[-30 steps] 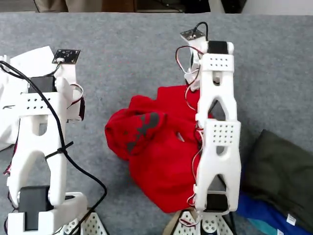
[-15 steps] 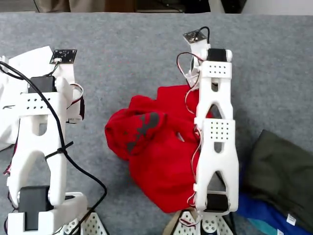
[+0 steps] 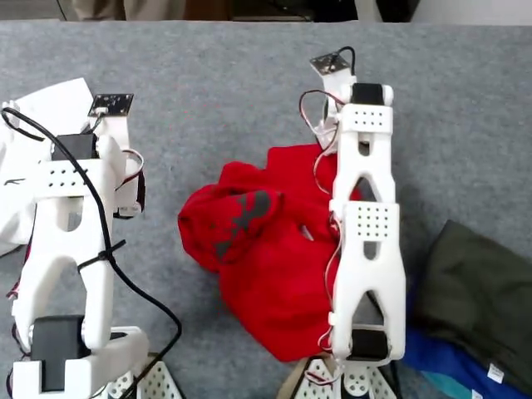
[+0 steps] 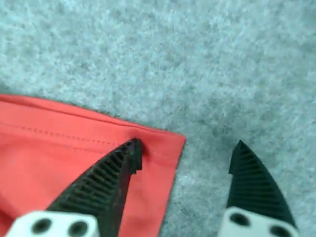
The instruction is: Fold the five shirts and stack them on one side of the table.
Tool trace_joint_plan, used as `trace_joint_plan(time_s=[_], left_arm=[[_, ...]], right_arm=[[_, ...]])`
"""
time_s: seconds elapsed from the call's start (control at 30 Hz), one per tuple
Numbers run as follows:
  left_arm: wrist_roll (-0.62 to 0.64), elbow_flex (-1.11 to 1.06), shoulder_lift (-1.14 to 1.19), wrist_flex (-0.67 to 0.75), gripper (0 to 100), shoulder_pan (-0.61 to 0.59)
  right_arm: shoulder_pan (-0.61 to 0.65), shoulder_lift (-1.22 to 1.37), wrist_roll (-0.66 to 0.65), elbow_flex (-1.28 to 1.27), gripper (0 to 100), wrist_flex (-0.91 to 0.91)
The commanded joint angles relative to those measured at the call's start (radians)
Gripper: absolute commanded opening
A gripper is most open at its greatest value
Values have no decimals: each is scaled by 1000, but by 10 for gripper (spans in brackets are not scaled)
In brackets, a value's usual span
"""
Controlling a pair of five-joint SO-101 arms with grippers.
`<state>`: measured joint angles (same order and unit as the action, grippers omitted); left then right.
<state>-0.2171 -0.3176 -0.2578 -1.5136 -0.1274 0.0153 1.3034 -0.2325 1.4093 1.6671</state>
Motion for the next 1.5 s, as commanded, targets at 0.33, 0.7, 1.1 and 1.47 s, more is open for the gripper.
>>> trace_joint_plan(time_s=[0.33, 0.7, 1.1, 1.47], left_arm=[[8, 2, -31, 6, 20, 6], [14, -52, -30, 112, 20, 66], [396, -152, 65, 611, 21, 269], [539, 269, 549, 476, 21, 489]], right_arm=[[12, -15, -46, -7, 5, -12], [-110, -99, 54, 249, 4, 115], [-440, -377, -141, 248, 4, 115], [-679, -410, -367, 259, 4, -28]])
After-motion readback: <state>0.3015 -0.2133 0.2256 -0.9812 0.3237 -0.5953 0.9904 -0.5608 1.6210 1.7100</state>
